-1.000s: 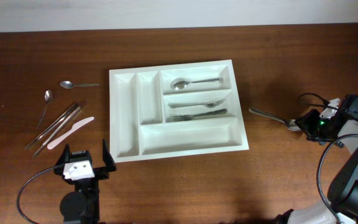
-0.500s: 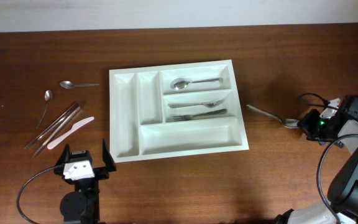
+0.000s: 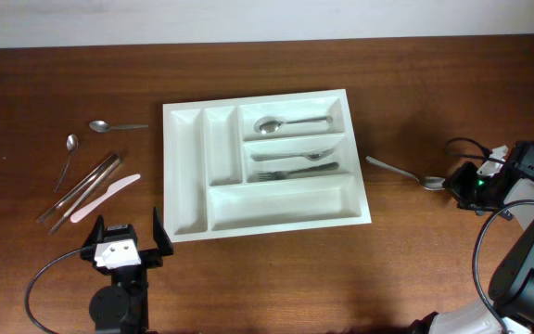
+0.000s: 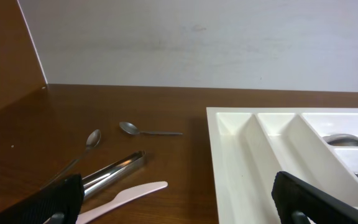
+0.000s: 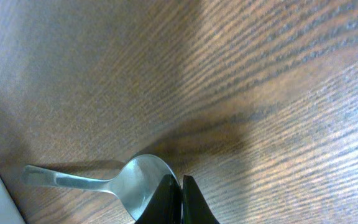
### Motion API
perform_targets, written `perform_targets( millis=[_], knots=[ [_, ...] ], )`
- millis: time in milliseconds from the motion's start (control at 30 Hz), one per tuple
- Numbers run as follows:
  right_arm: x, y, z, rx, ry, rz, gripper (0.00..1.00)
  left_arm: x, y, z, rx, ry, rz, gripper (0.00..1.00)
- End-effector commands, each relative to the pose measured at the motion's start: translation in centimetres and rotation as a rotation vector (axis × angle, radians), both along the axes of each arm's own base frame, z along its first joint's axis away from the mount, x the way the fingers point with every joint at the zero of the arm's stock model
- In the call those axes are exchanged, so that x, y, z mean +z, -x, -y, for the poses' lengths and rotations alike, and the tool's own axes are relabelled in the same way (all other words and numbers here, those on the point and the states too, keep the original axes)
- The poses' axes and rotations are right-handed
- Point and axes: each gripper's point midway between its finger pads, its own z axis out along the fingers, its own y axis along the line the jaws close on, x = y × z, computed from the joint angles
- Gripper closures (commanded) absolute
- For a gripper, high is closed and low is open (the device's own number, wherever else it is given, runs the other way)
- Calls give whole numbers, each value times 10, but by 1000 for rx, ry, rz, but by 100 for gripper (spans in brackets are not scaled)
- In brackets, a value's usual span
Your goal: Pack container
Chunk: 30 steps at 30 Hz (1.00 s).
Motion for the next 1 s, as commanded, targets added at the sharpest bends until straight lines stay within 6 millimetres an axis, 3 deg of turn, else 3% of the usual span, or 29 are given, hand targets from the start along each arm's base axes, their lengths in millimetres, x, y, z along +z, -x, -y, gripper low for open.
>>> perform_targets(
  millis=[0,567,967],
  knots=[
    [4,-4,3,7,27,19,96,-1,0,0,-5,-11,0,1],
    [77,-58,37,5,121,177,96,-1,0,0,-5,-11,0,1],
    [69,-47,36,-1,122,116,96,-1,0,0,-5,-11,0,1]
  ],
)
